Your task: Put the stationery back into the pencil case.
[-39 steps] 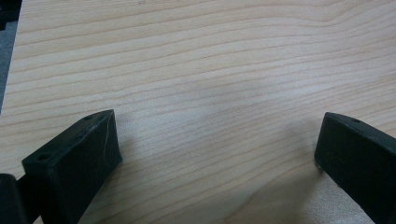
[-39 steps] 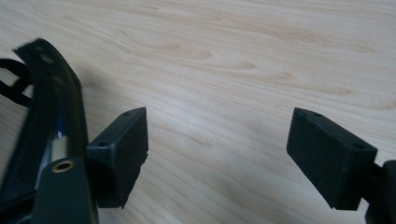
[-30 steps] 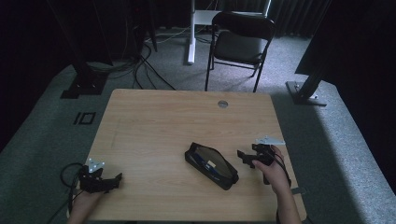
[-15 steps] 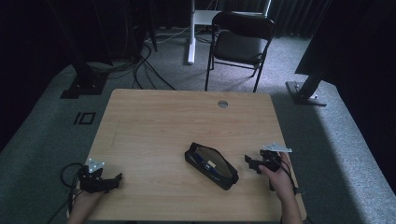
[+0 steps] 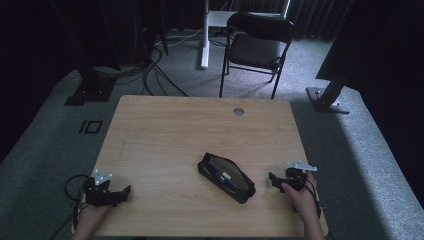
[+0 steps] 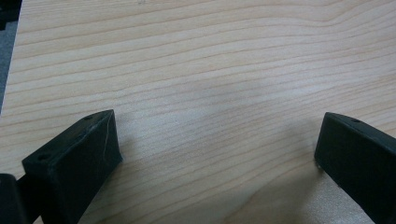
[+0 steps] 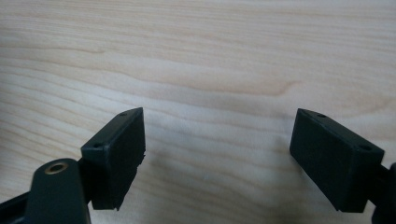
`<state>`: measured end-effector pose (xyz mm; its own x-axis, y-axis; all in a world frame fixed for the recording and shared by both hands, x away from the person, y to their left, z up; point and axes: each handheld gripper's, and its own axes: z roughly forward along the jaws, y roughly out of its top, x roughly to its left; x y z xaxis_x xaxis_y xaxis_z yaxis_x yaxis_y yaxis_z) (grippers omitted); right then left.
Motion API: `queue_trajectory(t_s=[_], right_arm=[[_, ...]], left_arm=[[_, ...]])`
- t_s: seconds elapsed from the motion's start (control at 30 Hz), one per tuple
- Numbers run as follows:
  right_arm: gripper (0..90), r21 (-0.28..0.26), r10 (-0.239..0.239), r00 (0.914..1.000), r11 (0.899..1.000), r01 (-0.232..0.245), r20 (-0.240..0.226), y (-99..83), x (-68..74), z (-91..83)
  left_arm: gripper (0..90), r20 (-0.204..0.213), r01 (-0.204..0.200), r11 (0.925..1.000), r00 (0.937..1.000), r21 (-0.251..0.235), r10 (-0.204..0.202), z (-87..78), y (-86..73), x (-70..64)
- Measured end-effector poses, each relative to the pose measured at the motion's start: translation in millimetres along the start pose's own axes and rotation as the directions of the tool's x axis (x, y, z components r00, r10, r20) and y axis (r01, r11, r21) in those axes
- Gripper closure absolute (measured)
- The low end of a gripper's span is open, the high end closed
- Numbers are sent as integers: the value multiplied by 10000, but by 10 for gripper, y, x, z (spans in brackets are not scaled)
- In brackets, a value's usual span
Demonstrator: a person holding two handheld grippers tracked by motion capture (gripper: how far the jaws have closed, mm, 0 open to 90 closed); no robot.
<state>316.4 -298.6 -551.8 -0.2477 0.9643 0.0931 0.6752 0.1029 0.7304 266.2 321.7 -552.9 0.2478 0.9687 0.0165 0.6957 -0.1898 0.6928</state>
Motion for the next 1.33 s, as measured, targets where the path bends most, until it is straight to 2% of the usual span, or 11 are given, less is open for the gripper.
queue_trajectory(t_s=[0.1, 0.2, 0.43, 0.5, 0.6, 1.33], right_arm=[[167, -1, 38, 9999, 10000, -38, 144, -36, 11, -15], [167, 19, 3, 9988, 10000, -4, 499, -69, 13, -36], [139, -19, -38, 9961, 10000, 40, 884, -161, 21, -104], [135, -105, 32, 9962, 9999, -23, 865, -181, 33, -113], [136, -35, -115, 9943, 9999, 119, 1061, -203, 55, -127], [125, -18, -95, 9944, 10000, 98, 1050, -219, 69, -138]], left_arm=[[3, 1, 2, 10000, 10000, -1, -2, 0, 0, 0], [3, 1, 2, 10000, 10000, -2, -2, 0, 0, 0], [3, 10, -2, 10000, 10000, -1, 2, 0, 0, 1], [3, 10, 1, 10000, 10000, -6, -1, 0, 0, 0], [3, 9, -3, 10000, 10000, -2, 3, 0, 0, 1], [3, 9, -4, 10000, 10000, -4, 4, 0, -1, 1]])
